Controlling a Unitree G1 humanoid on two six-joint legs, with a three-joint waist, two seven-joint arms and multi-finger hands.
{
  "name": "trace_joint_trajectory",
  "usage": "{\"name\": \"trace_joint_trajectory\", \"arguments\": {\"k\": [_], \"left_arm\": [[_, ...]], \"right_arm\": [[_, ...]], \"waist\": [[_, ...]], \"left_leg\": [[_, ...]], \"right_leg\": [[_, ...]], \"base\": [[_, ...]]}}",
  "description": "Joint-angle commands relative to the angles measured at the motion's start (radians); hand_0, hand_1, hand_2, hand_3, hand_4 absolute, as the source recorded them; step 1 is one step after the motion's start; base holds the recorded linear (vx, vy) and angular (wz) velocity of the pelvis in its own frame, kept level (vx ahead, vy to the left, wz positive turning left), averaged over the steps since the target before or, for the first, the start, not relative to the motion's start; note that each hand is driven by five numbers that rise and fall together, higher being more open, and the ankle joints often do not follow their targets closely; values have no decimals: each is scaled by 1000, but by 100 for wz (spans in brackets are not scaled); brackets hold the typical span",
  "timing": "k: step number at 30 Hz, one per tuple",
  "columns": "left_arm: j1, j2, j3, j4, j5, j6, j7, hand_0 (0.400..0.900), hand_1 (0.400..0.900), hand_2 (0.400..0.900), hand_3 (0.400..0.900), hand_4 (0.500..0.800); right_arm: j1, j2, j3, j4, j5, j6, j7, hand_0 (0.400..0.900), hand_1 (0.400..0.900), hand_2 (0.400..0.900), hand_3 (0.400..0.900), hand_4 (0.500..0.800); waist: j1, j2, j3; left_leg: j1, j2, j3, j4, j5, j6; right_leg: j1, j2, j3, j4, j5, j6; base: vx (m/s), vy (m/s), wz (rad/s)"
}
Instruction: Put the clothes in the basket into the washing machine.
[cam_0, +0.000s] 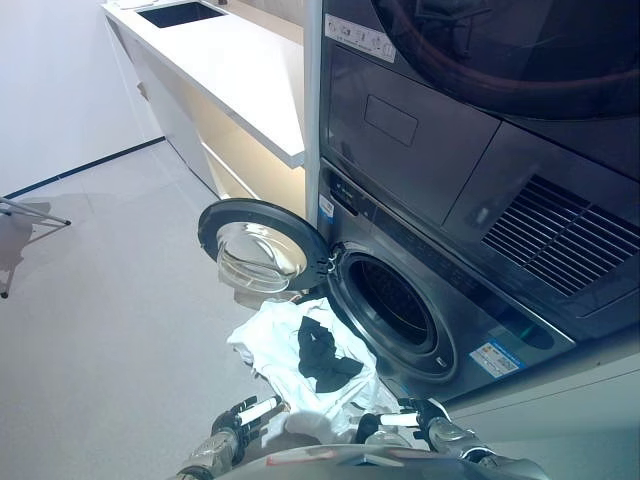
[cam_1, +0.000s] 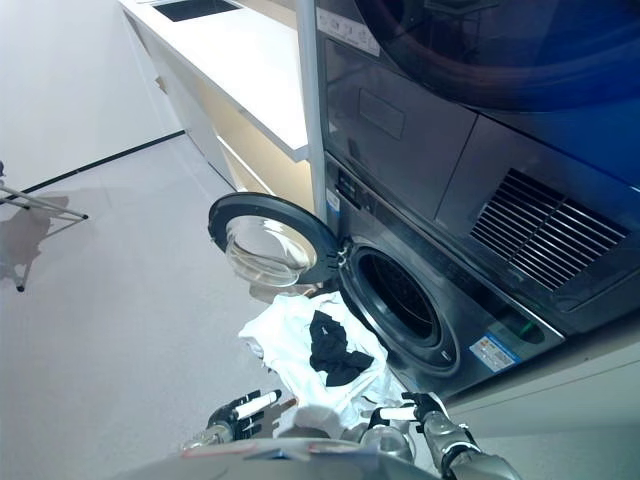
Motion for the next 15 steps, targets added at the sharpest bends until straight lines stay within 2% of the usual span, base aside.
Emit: {"name": "trace_joint_trajectory", "arguments": {"k": [1,15], "left_arm": [[-54,7,16,45,15,-47,-6,900,900,900,900,800],[-59,14,32,70,20,-45,-4,900,900,900,900,800]], "right_arm": [[-106,8,9,79,17,-32,-2,900,900,900,900,800],[-103,17,14,80,18,-32,-2,900,900,900,900,800]], "waist": [[-18,-23,21],[-22,-29,18]], "left_leg": [[-10,4,16,25,-31,16],[-7,7,19,25,-32,15]], "right_leg": [[19,7,43,7,-50,86],[19,9,48,6,-52,85]], "base": [[0,0,0],[0,0,0]]}}
